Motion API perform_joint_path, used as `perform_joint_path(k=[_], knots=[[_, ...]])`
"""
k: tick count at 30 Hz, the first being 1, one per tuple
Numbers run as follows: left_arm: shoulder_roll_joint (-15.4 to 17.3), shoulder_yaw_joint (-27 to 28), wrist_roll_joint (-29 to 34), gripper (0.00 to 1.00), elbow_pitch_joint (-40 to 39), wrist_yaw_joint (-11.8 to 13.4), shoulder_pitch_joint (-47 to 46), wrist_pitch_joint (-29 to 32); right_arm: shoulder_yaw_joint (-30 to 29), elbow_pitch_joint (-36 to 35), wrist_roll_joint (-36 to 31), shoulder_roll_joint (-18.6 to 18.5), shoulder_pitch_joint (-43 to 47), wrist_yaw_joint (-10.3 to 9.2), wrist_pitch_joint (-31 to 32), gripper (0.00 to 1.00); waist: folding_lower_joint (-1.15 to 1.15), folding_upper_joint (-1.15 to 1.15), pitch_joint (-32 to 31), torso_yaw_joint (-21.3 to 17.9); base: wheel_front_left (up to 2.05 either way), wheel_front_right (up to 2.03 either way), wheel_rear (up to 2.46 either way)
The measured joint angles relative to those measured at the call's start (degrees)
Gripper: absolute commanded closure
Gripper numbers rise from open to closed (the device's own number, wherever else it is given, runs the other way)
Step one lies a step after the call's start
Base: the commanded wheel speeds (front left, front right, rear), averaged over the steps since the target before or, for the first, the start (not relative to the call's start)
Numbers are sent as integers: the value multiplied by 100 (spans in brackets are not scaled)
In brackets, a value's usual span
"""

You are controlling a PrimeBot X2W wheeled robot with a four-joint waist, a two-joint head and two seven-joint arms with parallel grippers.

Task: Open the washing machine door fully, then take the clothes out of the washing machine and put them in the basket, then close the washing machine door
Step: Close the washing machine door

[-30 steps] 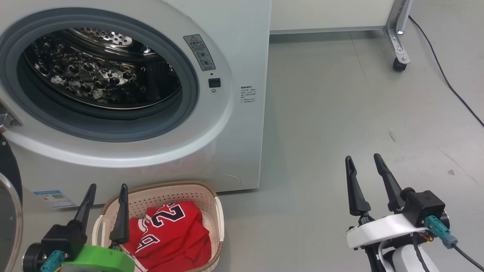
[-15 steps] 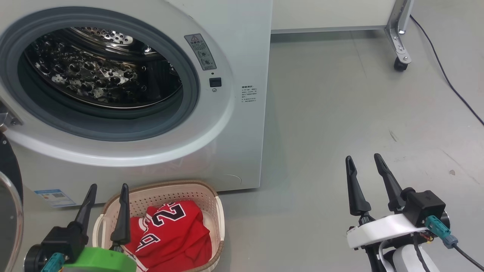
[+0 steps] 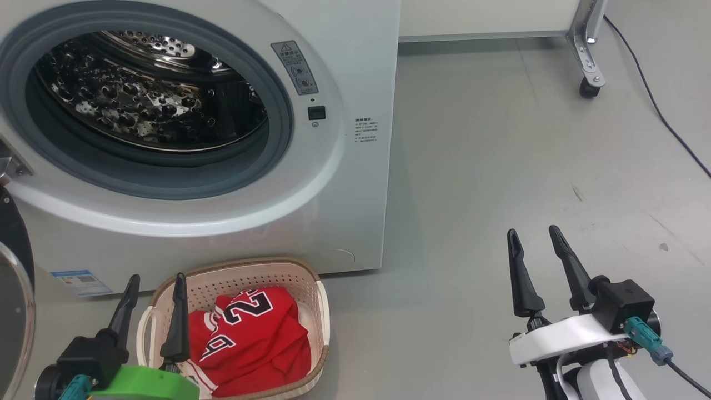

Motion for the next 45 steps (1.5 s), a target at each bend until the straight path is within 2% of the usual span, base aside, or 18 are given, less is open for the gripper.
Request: perform_joint_path(k=[28,45], knots=[[-20,137,13,0,-168,75,-1,-5,9,-5,11,1,-5,-2,0,0,0,0,84,24,-110,110,0],[-24,147,43,0,-181,75,-1,-5,27,-7,19,1,-8,-4,0,0,0,0,100,20,-53,53,0]])
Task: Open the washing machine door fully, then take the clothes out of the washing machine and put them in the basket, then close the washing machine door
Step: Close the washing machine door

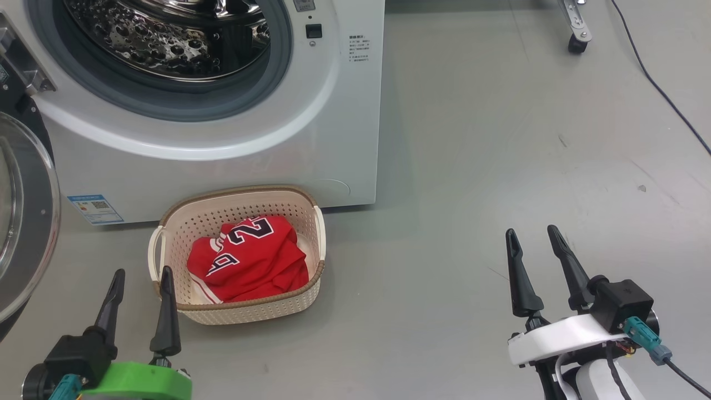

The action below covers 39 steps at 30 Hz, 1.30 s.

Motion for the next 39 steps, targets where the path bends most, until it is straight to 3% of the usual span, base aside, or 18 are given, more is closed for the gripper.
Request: perform_joint_path(k=[39], knots=[[-12,-119,57,0,13,-9,-3,0,-51,12,0,-3,-22,-9,0,0,0,0,-29,90,-1,1,0]])
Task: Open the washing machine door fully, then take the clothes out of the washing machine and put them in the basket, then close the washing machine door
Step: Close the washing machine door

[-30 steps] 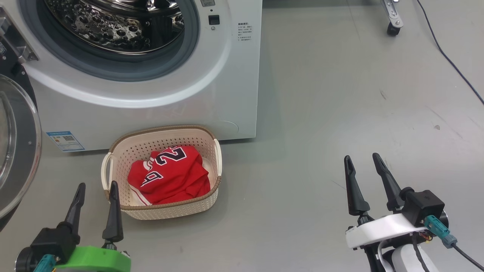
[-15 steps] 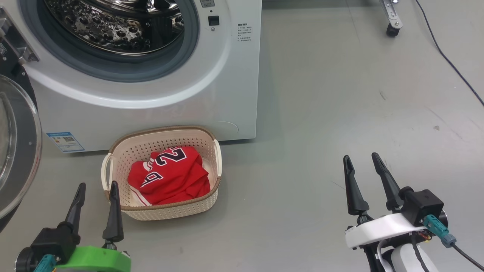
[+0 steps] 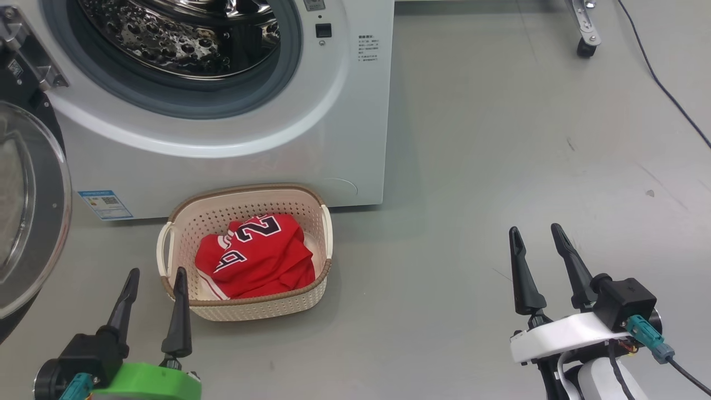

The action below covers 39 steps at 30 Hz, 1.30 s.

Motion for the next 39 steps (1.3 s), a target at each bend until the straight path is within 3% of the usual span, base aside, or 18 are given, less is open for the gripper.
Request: perform_joint_path(k=[15,39], knots=[[-4,-47,0,0,10,-1,-13,0,9,-21,-1,1,1,9,0,0,0,0,7,761,0,0,0],[-8,-119,118,0,103,57,2,0,112,86,152,2,34,18,0,0,0,0,-236,2631,0,0,0]])
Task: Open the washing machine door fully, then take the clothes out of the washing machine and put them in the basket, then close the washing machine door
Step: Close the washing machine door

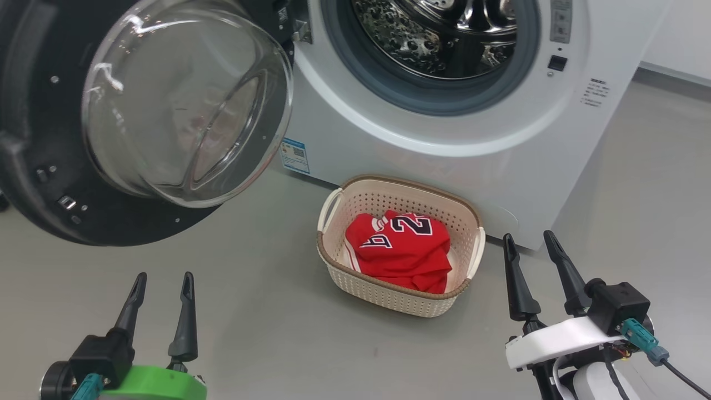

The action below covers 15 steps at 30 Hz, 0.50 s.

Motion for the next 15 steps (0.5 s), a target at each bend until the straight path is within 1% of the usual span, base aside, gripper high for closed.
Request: perform_joint_path(k=[5,8,15], knots=[[-1,98,15,0,-53,45,22,0,205,20,48,0,-1,18,0,0,0,0,-58,355,0,0,0],[-1,200,15,0,-125,58,102,0,321,44,48,5,-8,43,0,0,0,0,-74,501,0,0,0],[-1,243,15,0,-193,101,206,0,404,129,49,3,-16,48,0,0,0,0,-78,592,0,0,0]])
